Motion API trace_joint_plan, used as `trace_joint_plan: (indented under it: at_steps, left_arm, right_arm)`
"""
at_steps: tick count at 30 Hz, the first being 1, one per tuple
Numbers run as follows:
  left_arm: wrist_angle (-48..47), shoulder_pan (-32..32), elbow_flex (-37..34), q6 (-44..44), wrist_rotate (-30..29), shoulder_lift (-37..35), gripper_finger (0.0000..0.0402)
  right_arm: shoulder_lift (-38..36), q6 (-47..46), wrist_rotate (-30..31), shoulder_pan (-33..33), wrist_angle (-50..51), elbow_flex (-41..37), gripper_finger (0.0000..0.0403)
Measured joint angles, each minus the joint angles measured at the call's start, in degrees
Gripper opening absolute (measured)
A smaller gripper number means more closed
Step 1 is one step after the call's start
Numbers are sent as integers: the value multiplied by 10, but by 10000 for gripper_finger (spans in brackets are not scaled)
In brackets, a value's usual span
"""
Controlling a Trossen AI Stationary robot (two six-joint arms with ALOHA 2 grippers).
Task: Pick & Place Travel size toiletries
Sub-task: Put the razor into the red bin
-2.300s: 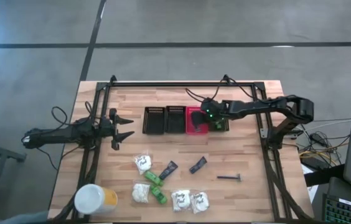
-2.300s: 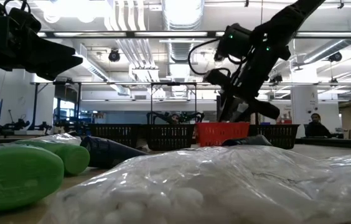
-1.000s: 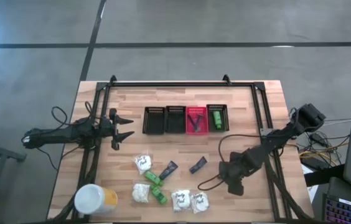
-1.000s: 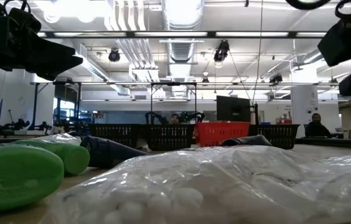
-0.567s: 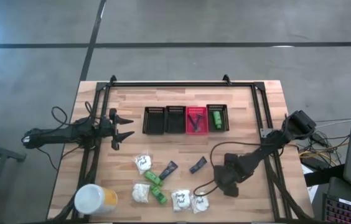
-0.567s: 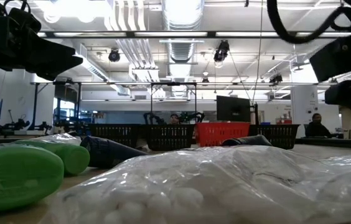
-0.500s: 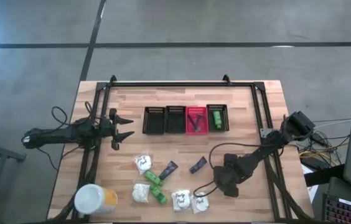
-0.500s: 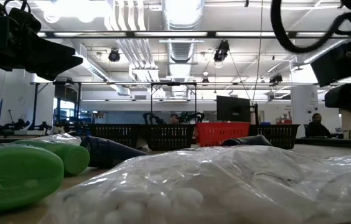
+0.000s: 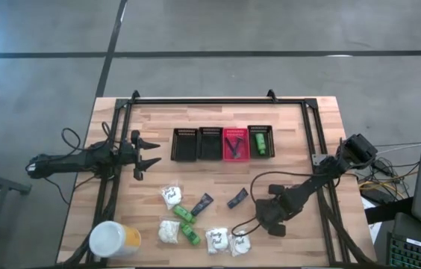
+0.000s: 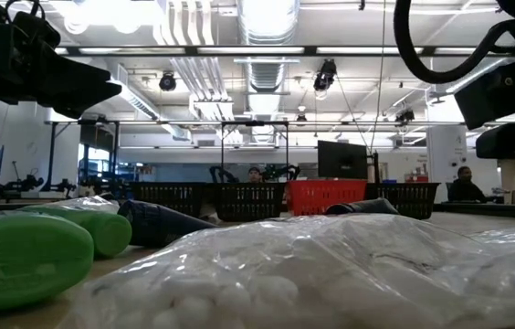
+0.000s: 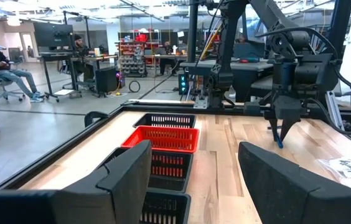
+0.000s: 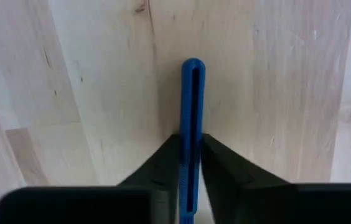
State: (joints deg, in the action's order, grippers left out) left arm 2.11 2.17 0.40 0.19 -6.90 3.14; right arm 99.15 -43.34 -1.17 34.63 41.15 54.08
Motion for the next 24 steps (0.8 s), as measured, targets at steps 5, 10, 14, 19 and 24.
trace_joint_plan:
  at_steps: [5,10,14,19,24]
  left_arm:
    - [0,0,0,0,0,0,248]
    - [0,0,0,0,0,0,248]
    - [0,0,0,0,0,0,248]
    - [0,0,0,0,0,0,248]
    - [0,0,0,0,0,0,248]
  right_arm:
    - [-2,-23,-6,-1,0,-1,24]
    - [-31,-121,-1,-19,0,-4,27]
    - [-99,-216,47,-62,-4,-4,23]
    - [-192,-329,57,-190,-38,-22,24]
    - [-247,-318,53,-340,-169,-51,24]
